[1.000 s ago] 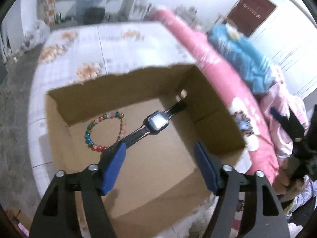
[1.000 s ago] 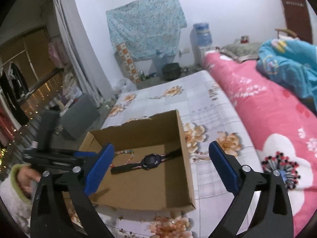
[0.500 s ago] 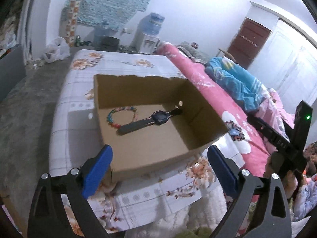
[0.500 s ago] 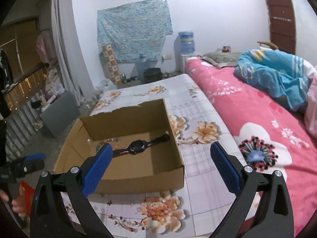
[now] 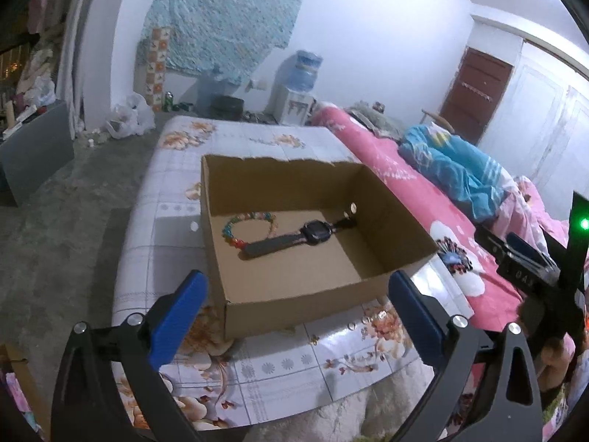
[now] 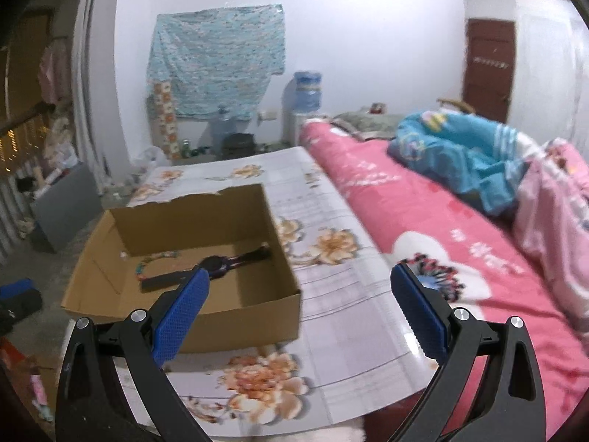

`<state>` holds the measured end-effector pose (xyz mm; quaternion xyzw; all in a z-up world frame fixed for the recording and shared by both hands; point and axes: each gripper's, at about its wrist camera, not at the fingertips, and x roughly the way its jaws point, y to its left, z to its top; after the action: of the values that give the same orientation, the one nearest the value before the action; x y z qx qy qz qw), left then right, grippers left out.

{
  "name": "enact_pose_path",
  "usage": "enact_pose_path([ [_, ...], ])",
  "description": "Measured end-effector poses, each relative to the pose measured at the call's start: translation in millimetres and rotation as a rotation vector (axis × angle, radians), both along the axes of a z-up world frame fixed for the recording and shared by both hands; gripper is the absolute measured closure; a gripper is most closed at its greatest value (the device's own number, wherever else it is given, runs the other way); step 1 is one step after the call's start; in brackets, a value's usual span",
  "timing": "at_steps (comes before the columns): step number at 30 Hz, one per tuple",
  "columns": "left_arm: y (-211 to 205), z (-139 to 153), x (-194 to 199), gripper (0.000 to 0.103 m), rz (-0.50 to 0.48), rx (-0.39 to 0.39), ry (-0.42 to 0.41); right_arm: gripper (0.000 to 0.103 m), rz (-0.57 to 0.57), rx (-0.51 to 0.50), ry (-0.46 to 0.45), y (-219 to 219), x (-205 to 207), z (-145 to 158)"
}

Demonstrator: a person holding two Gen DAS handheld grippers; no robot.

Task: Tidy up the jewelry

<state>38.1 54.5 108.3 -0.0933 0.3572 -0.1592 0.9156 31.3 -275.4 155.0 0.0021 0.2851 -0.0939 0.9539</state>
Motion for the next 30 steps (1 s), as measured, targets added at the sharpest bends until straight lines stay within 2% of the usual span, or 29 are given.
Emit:
enact_pose_path([
  [8, 3.8, 7.5, -5.1, 0.006, 0.068, 0.01, -0.02, 0.008, -0.011, -0.078, -0.021, 5.4, -7.8, 2.0],
  [19, 15.5, 7.1, -4.0, 0.006, 0.249, 0.096, 0.001, 0.008, -0.04, -0.072, -0.054, 1.1, -16.6, 9.3],
  [30, 25.1, 2.6, -2.1, 0.006, 0.332, 0.121, 0.022, 0.008, -0.077, -0.051, -0.058, 0.3, -17.2, 11.3],
])
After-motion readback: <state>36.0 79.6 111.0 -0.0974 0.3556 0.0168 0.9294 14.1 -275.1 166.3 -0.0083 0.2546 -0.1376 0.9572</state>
